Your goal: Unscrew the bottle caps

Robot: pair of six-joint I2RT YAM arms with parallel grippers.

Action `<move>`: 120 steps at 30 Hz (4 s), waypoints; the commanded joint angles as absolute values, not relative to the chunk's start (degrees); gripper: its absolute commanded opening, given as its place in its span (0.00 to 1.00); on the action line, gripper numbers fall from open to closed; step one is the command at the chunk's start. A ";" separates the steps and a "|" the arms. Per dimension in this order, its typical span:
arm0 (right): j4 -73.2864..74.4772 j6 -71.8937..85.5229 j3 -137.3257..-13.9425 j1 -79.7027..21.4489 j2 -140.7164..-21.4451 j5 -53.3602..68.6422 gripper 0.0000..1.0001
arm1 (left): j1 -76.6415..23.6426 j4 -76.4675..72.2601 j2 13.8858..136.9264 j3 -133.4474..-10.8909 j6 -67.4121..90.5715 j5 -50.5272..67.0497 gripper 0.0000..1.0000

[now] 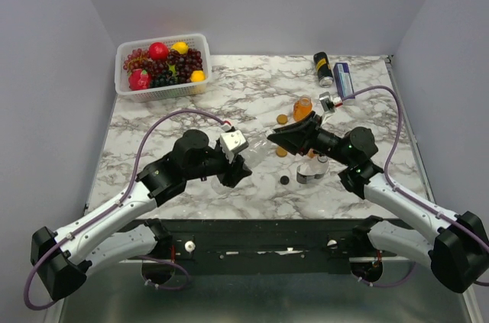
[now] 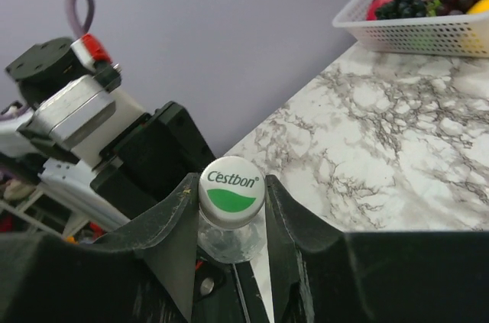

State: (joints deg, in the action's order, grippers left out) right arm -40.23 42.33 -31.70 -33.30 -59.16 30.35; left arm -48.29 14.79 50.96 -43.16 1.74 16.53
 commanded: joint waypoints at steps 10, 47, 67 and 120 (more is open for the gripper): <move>-39.83 26.39 -29.27 -32.43 -54.23 55.81 0.09 | -42.19 5.54 51.41 -43.77 5.79 56.77 0.35; -11.25 39.20 -40.87 -33.22 -45.87 23.15 0.79 | -48.94 15.55 49.48 -44.56 1.32 1.79 0.36; -20.39 44.30 -43.68 -38.50 -60.64 15.12 0.72 | -53.08 17.40 52.29 -45.17 0.26 -7.73 0.35; -27.78 24.71 -42.27 -35.16 -57.22 40.60 0.22 | -39.46 7.39 55.89 -44.83 7.82 53.86 0.36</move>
State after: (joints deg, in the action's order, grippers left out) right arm -30.09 31.99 -41.71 -34.92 -59.53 34.74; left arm -40.69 13.26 52.82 -44.14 3.53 36.03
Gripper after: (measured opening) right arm 0.427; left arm 0.511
